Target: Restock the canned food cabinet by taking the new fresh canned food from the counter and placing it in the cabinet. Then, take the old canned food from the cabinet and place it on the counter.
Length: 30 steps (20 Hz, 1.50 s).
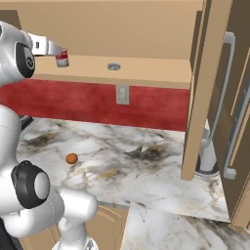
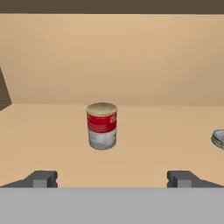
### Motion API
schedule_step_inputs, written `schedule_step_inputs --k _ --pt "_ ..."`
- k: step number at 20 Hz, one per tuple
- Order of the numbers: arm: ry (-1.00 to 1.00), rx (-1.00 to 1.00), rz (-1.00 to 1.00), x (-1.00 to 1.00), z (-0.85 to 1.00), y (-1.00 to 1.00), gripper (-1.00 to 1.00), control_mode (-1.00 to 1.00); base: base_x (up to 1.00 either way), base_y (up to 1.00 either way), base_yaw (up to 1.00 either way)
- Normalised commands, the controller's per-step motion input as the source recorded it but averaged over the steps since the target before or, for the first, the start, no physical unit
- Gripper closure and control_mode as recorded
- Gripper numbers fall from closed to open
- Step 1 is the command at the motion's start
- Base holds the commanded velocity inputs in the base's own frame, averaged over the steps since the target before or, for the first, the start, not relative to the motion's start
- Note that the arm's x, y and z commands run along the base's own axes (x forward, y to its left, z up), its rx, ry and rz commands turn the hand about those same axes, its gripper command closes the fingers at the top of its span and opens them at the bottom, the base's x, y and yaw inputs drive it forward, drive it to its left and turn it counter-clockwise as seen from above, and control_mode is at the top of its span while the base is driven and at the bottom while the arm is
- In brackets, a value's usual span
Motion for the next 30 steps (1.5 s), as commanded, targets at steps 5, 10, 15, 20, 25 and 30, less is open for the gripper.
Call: schedule_step_inputs --k 5,10,15,20,25,30 --pt "0.07 0.0 0.05 0.08 -0.4 0.0 -1.0 -1.0 0.0 0.0 0.0" --pt "0.01 0.0 0.0 0.28 -0.15 0.03 -1.0 -1.0 0.0 0.0 0.0" --pt "0.0 0.0 0.0 0.37 -0.01 0.11 -1.0 -1.0 0.0 0.0 0.0" --pt "0.0 0.0 0.0 0.29 -0.02 0.15 -1.0 -1.0 0.0 0.0 0.0" --pt "0.01 0.0 0.0 0.21 -0.03 0.04 -1.0 -1.0 0.0 0.0 0.0" --pt "0.0 -0.02 0.0 0.15 -0.17 0.0 -1.0 -1.0 0.0 0.0 0.0"
